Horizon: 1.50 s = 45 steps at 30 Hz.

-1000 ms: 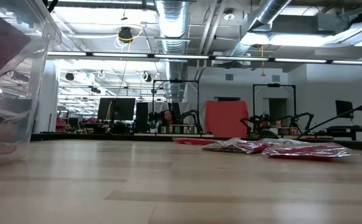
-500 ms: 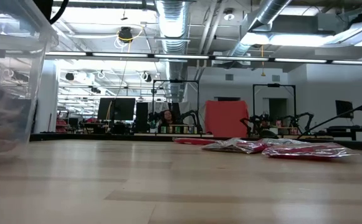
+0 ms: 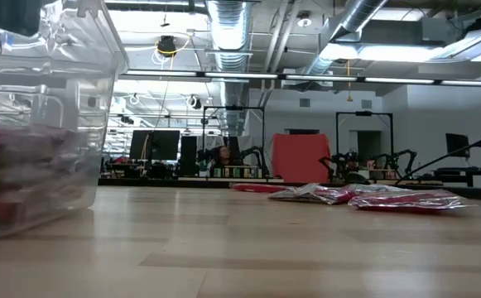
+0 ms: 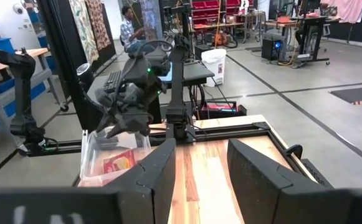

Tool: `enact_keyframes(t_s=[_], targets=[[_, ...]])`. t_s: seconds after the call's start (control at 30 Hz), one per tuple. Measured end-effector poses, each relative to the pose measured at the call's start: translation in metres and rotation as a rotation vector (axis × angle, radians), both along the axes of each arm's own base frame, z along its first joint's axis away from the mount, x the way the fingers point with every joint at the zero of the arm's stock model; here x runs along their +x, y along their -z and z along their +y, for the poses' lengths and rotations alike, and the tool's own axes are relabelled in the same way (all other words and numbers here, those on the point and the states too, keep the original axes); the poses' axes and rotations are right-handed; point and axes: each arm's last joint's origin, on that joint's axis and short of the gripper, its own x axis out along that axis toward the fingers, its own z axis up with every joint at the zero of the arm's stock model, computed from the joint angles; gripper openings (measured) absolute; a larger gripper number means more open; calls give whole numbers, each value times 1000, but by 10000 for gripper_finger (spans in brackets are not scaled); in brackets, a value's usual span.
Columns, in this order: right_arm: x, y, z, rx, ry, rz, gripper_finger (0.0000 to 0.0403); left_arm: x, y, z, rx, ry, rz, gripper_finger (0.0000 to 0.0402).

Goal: Sort popcorn bags into baskets
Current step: Put the red popcorn bag into the transparent bin

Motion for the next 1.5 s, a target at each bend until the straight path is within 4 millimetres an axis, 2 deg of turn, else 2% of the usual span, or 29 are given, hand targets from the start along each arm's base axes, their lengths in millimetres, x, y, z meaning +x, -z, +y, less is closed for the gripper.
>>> enact_keyframes(t_s=[0.17,0.27,0.37,0.5,0.6,0.7,0.77,0.83,0.9,0.97,1.1,1.3,1.4,1.5], targets=[[0,0,0,4,-7,2,164,-2,6,9,62,-27,39,141],[0,0,0,4,-7,2,168,1,5,17,28,-56,53,142],[0,0,0,-1,-7,2,172,9,-3,30,-54,-103,5,146],[2,5,0,-18,9,55,175,23,-21,55,-145,-228,-155,146],[9,16,-4,-24,102,162,175,30,-35,79,-122,-377,-338,146],[27,32,-9,-37,184,255,173,32,-39,107,1,-568,-463,146],[42,47,-14,-59,225,337,171,32,-35,127,107,-747,-463,146],[55,57,-23,-61,281,396,170,30,-26,148,198,-931,-390,146],[71,69,-36,-49,353,455,170,31,-20,165,269,-1039,-368,146],[85,82,-56,-27,432,519,173,30,-18,176,312,-1071,-370,146],[108,111,-109,70,562,598,185,33,-14,187,370,-1079,-400,146],[128,183,-194,237,690,737,197,43,-10,193,500,-1045,-489,149],[137,226,-215,304,708,831,194,49,-2,196,509,-1043,-463,159],[147,261,-220,356,677,916,181,56,11,199,516,-1039,-408,175]])
